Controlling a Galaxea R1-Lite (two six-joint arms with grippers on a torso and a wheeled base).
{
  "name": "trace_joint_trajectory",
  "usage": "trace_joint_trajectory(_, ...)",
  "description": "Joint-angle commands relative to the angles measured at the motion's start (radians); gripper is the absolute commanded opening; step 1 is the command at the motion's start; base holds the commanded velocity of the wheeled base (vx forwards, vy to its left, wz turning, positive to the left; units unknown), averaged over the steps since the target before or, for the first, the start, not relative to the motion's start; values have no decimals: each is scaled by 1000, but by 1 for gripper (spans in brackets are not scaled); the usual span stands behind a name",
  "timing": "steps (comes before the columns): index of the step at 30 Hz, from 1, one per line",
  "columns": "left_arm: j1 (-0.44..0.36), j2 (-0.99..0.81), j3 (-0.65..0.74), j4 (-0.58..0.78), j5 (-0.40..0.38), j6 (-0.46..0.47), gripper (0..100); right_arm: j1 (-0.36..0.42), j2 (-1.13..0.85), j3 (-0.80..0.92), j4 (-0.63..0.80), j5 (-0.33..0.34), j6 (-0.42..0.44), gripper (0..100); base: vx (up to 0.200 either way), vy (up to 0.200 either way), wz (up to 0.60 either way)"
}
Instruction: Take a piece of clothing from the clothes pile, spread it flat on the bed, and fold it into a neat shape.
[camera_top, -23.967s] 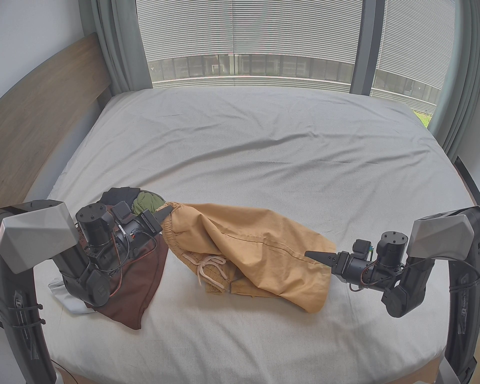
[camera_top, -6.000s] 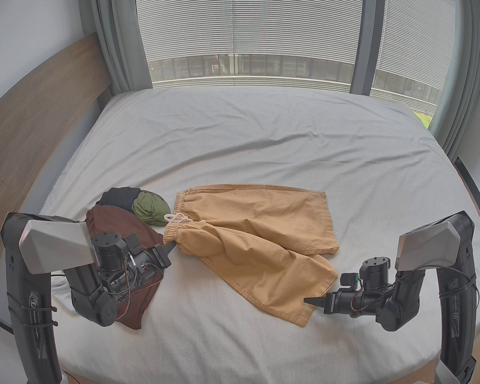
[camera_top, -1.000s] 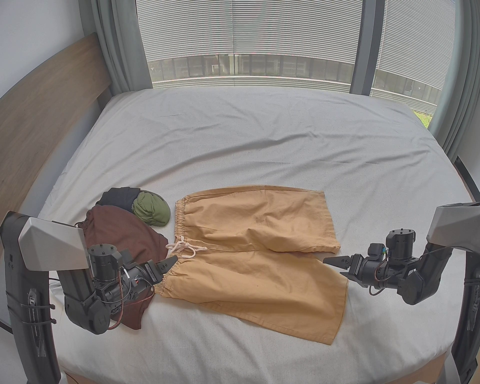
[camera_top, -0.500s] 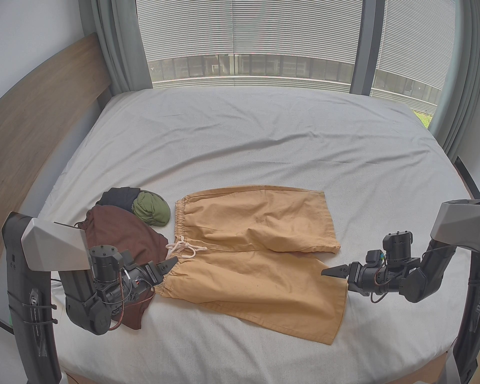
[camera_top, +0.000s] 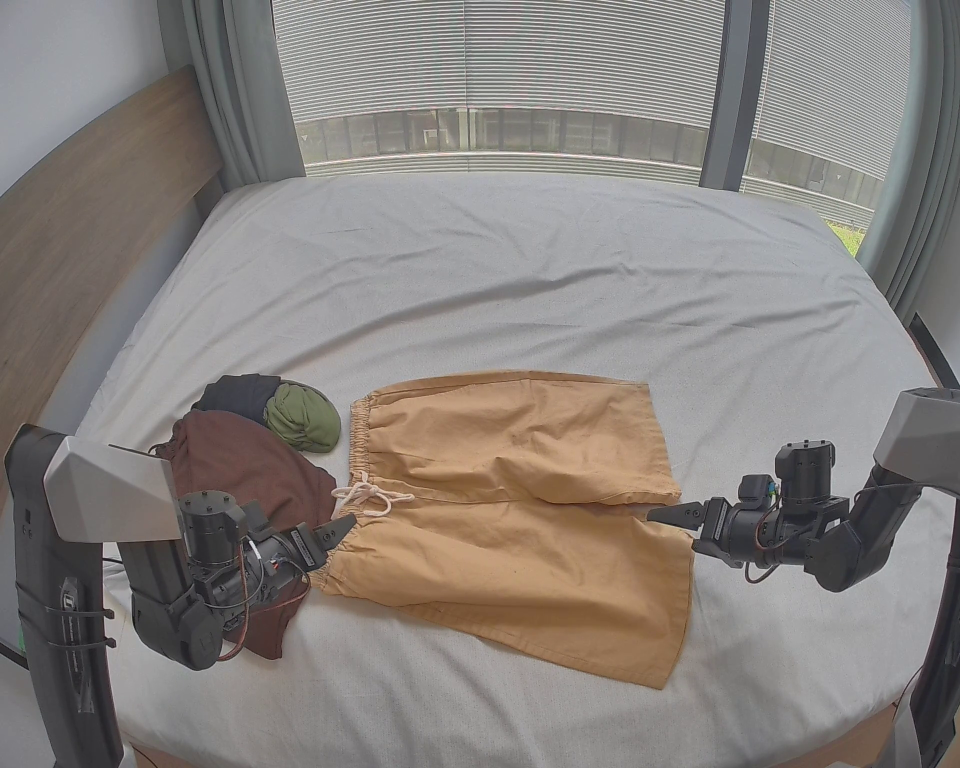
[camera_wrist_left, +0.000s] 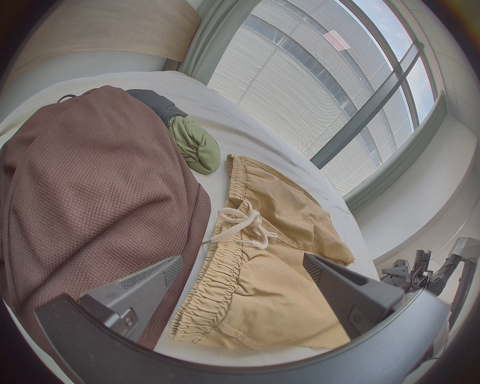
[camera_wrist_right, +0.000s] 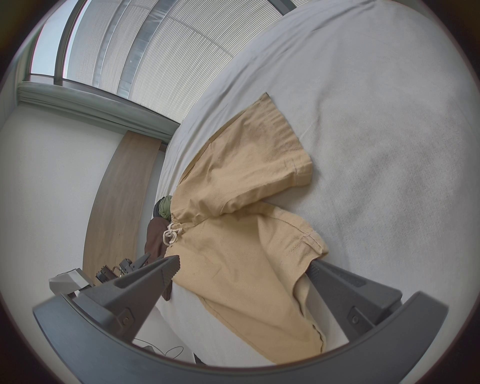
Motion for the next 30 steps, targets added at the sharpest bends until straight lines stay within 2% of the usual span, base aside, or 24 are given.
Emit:
trace_joint_trajectory(1, 0, 2, -2, -2, 0, 1, 100, -7, 12, -6, -8, 0, 0, 100, 0, 0, 0)
trace_joint_trajectory(19, 0, 24, -3, -29, 0, 5, 100, -35, 69, -27, 38, -3, 9, 100, 0, 0, 0)
trace_joint_trajectory(23, -5, 24, -2, -29, 0, 5, 100, -22, 61, -35, 126, -3, 9, 100, 0, 0, 0)
trace_joint_trajectory(28, -6, 24, -2, -29, 0, 5, 100, -10, 74, -53, 123, -6, 12, 100, 0, 0, 0)
trace_joint_trajectory(30, -6, 25, -2, -29, 0, 5, 100, -4, 83, -70, 118, -31, 15, 100, 0, 0, 0)
